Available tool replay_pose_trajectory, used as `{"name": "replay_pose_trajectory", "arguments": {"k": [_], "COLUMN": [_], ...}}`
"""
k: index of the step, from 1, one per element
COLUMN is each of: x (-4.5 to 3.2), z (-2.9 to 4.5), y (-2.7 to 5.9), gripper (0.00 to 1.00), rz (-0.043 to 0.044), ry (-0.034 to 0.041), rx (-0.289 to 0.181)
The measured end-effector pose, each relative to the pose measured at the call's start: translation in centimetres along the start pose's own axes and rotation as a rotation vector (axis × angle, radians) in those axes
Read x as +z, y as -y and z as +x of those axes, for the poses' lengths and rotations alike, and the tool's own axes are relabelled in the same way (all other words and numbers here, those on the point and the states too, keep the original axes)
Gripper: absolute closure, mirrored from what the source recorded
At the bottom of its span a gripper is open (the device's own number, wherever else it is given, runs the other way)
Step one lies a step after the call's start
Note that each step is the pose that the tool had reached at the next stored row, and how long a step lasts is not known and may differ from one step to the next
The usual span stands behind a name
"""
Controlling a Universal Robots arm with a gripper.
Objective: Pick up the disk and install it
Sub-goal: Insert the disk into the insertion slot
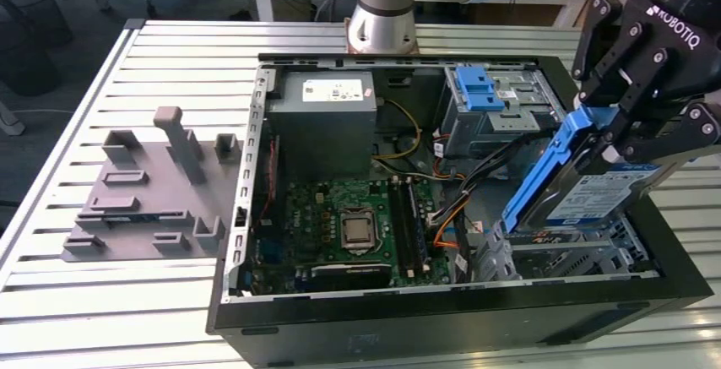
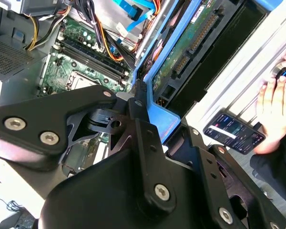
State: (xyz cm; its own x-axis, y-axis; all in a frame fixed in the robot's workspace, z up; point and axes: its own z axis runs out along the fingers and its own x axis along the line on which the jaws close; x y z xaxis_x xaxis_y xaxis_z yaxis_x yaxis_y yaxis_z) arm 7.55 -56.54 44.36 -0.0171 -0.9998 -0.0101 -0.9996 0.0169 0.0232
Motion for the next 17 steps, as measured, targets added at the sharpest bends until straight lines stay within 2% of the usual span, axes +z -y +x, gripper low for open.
{"name": "replay_pose_trajectory", "arguments": {"k": [17], "x": [0.65], "z": [0.22], "y": [0.24], "gripper": [0.64], "rz": [0.0000], "ry": [0.0000], "rx": [0.000]}}
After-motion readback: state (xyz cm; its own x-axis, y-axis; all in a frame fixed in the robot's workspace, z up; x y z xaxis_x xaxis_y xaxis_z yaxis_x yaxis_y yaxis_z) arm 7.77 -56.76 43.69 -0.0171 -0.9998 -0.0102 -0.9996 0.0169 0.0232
